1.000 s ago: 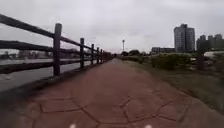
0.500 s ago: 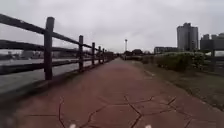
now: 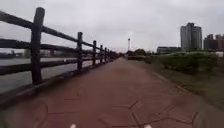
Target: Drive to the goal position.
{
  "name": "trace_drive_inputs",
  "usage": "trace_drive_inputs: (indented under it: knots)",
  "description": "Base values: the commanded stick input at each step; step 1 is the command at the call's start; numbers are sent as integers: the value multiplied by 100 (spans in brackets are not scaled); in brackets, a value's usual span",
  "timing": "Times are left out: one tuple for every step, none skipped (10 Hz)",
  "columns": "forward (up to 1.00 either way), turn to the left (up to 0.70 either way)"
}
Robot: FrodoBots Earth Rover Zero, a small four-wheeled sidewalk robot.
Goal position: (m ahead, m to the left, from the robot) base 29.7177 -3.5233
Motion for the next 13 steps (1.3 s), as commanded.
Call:
trace_drive_inputs:
  knots:
    - [100,0]
    - [100,0]
    - [100,0]
    - [100,0]
    - [100,0]
    - [100,0]
    - [100,0]
    - [100,-22]
    - [100,-40]
    - [100,-40]
    - [100,-28]
    - [100,-7]
    - [100,0]
